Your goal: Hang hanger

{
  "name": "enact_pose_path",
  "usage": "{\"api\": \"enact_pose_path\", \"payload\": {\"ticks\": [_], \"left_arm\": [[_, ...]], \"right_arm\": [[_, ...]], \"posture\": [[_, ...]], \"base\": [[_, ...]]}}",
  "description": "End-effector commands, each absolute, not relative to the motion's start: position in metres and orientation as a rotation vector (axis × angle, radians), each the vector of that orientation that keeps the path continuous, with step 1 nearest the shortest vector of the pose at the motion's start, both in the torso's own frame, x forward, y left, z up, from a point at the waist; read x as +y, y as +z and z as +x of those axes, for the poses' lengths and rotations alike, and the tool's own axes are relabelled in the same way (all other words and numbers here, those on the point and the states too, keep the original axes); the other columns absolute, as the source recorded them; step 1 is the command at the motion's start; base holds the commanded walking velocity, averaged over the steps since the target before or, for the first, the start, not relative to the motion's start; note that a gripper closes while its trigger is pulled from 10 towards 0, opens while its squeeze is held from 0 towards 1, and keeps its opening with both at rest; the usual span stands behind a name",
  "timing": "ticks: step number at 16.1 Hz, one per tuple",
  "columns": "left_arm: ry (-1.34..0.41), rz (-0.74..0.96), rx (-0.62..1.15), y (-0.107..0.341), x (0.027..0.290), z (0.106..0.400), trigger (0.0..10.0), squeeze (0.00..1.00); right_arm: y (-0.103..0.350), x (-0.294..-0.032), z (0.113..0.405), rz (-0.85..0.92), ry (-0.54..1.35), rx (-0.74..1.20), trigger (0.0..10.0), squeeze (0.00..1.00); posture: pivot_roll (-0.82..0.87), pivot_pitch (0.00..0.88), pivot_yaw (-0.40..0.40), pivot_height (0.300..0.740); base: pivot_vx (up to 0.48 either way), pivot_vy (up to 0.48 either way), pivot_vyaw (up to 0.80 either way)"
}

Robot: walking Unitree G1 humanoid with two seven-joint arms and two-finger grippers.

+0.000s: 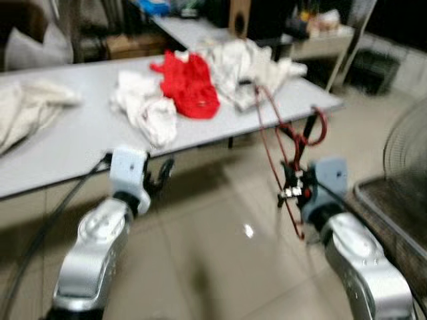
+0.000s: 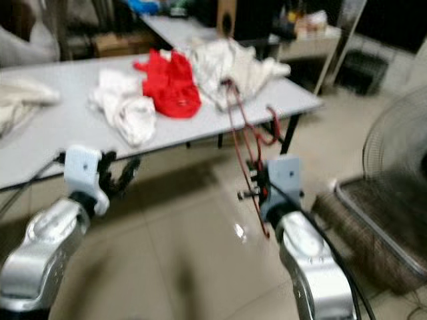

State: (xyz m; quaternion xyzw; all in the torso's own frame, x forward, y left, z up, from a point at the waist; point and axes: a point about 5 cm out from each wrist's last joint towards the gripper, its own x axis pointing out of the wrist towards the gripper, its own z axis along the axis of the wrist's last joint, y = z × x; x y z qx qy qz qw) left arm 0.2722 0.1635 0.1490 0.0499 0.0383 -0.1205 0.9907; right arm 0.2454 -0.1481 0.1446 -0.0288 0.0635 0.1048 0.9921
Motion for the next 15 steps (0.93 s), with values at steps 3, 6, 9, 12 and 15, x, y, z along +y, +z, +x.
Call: {"api": "enact_pose_path", "payload": {"ticks": [3,6,9,12,15], "left_arm": [[-0.229,0.102,0.059,0.152,0.163,0.276,10.0,0.00],[-0.223,0.099,0.056,0.151,0.162,0.277,10.0,0.00],[-0.192,0.100,0.053,0.151,0.164,0.279,10.0,0.00],[-0.161,0.103,0.043,0.151,0.168,0.279,10.0,0.00],[-0.142,0.111,0.034,0.153,0.170,0.280,10.0,0.00]], "right_arm": [[0.146,-0.152,0.246,-0.058,0.200,0.128,10.0,0.00],[0.144,-0.157,0.249,-0.042,0.174,0.132,10.0,0.00],[0.143,-0.160,0.254,-0.037,0.172,0.132,10.0,0.00],[0.145,-0.158,0.262,-0.062,0.191,0.119,10.0,0.00],[0.144,-0.156,0.266,-0.080,0.206,0.115,10.0,0.00]], "posture": [[-0.17,0.000,-0.026,0.740],[-0.17,0.000,-0.033,0.740],[-0.16,0.000,-0.049,0.740],[-0.15,0.000,-0.061,0.740],[-0.13,0.000,-0.064,0.740]], "base": [[0.309,0.000,0.00],[0.322,0.000,0.00],[0.338,0.000,0.00],[0.341,0.000,0.00],[0.342,0.000,0.00]]}}
